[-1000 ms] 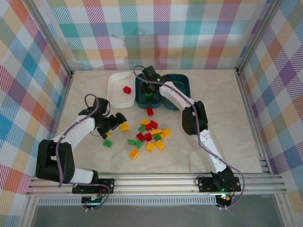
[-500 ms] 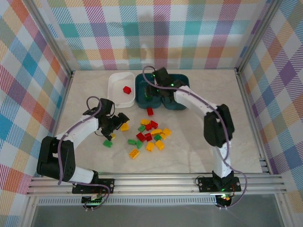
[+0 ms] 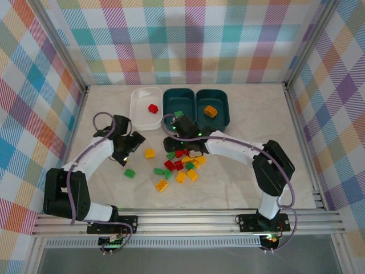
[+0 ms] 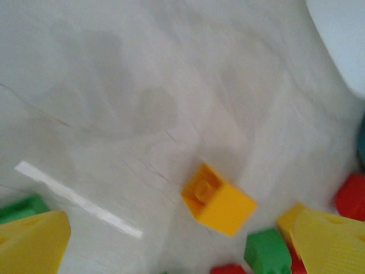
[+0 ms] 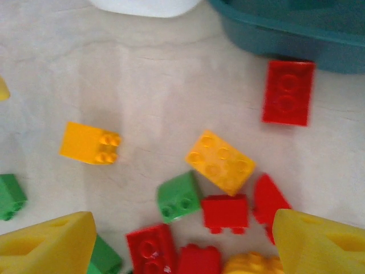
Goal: Sort the legos into containers by color
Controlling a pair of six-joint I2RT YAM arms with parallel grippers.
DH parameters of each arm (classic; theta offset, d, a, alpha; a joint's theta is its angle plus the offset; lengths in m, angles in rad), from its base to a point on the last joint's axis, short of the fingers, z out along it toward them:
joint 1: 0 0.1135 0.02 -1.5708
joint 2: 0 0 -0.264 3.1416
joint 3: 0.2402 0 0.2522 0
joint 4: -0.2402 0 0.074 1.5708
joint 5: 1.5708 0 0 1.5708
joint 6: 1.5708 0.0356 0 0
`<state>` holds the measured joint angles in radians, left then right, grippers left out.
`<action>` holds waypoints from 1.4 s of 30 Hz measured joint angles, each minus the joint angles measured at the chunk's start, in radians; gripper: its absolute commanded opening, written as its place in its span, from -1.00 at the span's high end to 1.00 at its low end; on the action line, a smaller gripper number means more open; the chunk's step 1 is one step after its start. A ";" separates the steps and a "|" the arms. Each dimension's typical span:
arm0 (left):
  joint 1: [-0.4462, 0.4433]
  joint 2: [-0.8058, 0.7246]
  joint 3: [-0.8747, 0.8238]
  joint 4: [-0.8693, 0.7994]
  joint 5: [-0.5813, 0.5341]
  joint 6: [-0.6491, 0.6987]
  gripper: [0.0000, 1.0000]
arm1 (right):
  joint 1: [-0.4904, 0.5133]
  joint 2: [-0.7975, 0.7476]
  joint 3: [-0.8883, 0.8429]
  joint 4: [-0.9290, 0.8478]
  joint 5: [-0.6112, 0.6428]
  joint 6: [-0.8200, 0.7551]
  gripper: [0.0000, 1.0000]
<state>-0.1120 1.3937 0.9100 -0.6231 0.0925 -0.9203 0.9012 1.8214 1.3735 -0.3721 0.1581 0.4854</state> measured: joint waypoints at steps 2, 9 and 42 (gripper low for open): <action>0.072 -0.015 -0.014 -0.007 0.005 0.005 -1.00 | 0.031 0.066 0.084 -0.004 0.005 0.018 -0.69; 0.248 -0.085 -0.107 -0.036 0.066 0.028 -1.00 | 0.119 0.339 0.338 -0.035 0.016 0.062 -0.75; 0.229 -0.152 -0.162 -0.029 0.169 0.073 -0.99 | 0.059 0.312 0.396 -0.091 0.172 -0.037 0.20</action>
<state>0.1173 1.2419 0.7483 -0.6518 0.2611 -0.8471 0.9600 2.1338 1.7695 -0.4633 0.3305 0.4480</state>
